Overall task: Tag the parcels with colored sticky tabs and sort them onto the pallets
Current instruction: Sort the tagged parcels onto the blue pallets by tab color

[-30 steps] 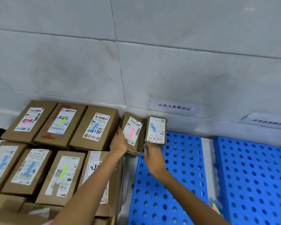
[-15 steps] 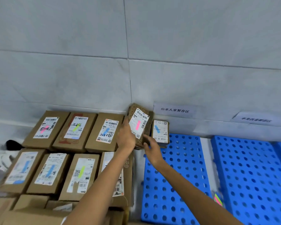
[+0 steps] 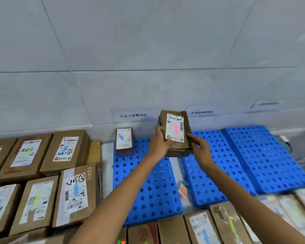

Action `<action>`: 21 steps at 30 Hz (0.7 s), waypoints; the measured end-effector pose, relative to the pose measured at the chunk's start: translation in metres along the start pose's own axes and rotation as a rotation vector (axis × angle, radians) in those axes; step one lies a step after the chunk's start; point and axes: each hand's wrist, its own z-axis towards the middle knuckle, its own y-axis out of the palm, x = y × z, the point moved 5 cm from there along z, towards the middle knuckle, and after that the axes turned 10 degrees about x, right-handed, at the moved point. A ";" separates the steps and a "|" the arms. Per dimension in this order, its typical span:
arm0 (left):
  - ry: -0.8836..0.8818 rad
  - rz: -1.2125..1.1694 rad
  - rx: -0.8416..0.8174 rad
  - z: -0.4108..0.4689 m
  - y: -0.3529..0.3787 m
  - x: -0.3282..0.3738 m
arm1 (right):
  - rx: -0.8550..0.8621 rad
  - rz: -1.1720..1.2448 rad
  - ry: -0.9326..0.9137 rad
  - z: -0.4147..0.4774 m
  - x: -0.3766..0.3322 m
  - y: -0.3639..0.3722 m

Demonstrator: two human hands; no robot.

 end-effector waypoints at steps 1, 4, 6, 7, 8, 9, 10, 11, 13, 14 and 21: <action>-0.037 -0.030 -0.021 -0.005 0.022 -0.001 | -0.002 -0.028 0.033 0.005 0.021 -0.013; -0.148 -0.029 -0.083 -0.018 0.095 -0.010 | -0.037 -0.122 0.122 0.023 0.085 -0.041; -0.186 0.000 -0.119 -0.021 0.134 -0.022 | -0.105 -0.177 0.151 0.034 0.115 -0.048; -0.200 0.019 -0.137 -0.022 0.153 -0.029 | -0.155 -0.206 0.165 0.041 0.130 -0.051; -0.211 0.040 -0.156 -0.023 0.169 -0.036 | -0.211 -0.222 0.175 0.046 0.141 -0.051; -0.215 0.057 -0.178 -0.025 0.184 -0.044 | -0.265 -0.215 0.178 0.051 0.153 -0.050; -0.209 0.064 -0.193 -0.028 0.195 -0.049 | -0.309 -0.200 0.168 0.054 0.162 -0.049; -0.194 0.060 -0.197 -0.030 0.202 -0.052 | -0.348 -0.183 0.142 0.056 0.167 -0.045; -0.180 0.038 -0.177 -0.024 0.214 -0.050 | -0.391 -0.161 0.098 0.069 0.174 -0.041; -0.173 0.043 -0.170 -0.017 0.215 -0.049 | -0.395 -0.174 0.074 0.076 0.173 -0.040; -0.203 0.101 -0.143 0.040 0.228 -0.030 | -0.483 -0.339 -0.130 0.147 0.173 -0.017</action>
